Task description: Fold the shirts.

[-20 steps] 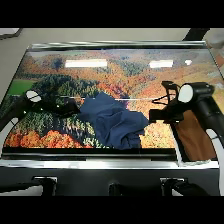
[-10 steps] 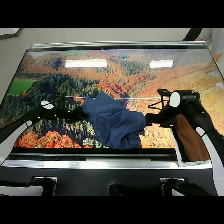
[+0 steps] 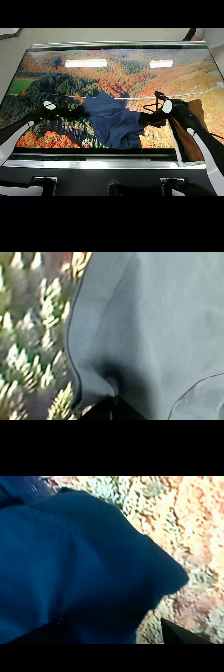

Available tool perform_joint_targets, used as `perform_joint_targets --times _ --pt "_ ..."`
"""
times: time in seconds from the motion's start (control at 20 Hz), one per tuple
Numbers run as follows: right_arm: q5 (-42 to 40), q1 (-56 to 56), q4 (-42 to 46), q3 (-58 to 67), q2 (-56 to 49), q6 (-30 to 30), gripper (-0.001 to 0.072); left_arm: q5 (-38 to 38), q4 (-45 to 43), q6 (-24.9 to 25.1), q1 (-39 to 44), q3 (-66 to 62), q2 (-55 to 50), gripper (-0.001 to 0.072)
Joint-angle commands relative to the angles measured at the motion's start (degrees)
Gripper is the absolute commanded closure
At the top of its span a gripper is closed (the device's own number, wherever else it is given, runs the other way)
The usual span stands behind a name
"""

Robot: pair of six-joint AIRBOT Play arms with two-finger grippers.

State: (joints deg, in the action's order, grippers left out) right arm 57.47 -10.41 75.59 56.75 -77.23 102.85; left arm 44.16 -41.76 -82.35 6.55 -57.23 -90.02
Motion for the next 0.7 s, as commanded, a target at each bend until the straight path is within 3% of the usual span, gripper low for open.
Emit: perform_joint_targets --times 0.0,0.05,0.1,0.15,0.2,0.45,0.65 --pt "-4.9 0.0 -7.1 -0.3 -4.2 -0.2 0.0001 -0.1 0.2 0.0 0.1 0.0 0.3 0.0679" --pt "-5.0 0.0 -8.4 -0.3 -5.4 -0.2 0.005 -0.1 0.2 0.0 0.1 0.0 0.4 0.0679" --pt "-5.1 0.0 -9.1 -0.2 -5.9 -1.3 0.0287 -0.1 0.2 0.0 0.0 0.0 0.5 0.0679" --pt "-4.7 0.0 -9.0 0.2 -5.5 -4.2 0.0631 0.3 0.2 0.1 -0.3 -0.3 0.9 0.0679" --pt "-4.1 0.1 -8.8 1.3 -4.5 -6.2 0.068 1.2 0.2 0.4 -0.9 -1.1 1.4 0.068" --pt "-3.7 0.1 6.2 18.4 6.9 -10.8 0.0684 1.2 0.2 8.3 -4.9 -15.0 13.5 0.0682" --pt "-9.9 0.1 6.4 39.3 16.9 -13.3 0.0684 -0.9 0.2 9.1 -6.3 -37.3 26.6 0.0681"
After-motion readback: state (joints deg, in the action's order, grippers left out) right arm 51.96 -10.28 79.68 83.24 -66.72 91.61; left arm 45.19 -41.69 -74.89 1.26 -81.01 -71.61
